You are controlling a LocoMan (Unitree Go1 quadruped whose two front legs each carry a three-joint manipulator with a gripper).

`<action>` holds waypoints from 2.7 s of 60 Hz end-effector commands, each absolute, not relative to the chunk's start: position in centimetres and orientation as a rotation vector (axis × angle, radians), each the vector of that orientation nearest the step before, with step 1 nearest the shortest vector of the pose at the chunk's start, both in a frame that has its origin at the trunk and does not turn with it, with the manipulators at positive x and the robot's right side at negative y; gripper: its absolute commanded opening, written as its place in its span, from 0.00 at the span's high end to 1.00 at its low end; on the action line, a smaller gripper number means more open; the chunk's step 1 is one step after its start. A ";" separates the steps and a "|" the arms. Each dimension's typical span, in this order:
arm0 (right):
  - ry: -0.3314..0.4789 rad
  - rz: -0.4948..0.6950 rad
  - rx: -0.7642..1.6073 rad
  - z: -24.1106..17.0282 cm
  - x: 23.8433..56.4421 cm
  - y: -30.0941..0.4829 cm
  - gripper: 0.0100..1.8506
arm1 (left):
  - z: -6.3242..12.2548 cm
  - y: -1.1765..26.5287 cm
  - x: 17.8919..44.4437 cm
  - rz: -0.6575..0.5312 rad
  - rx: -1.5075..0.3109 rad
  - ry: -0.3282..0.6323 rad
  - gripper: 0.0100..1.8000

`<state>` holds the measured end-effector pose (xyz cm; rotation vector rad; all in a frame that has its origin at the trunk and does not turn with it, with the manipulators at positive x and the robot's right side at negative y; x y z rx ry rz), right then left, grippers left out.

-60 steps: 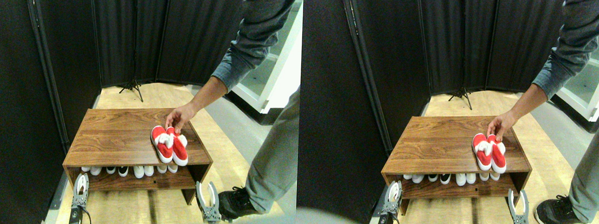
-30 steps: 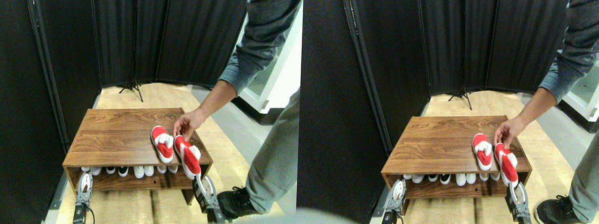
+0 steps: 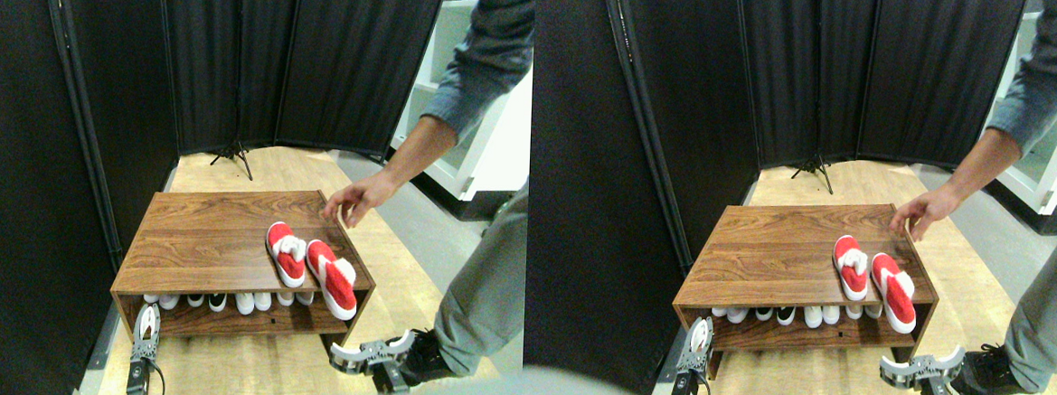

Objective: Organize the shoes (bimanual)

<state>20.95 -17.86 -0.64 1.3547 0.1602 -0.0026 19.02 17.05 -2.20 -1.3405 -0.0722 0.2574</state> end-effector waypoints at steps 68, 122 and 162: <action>0.328 -0.102 1.605 -6.7 31.7 -18.2 0.17 | -0.6 16.8 18.4 0.182 -1.293 -0.119 1.00; 0.208 0.009 1.496 -2.5 23.6 -19.4 0.31 | -0.8 16.8 17.8 0.171 -1.310 -0.127 1.00; -0.067 -0.120 1.285 -0.3 29.8 -26.1 1.00 | -1.0 17.9 17.8 0.175 -1.303 -0.137 1.00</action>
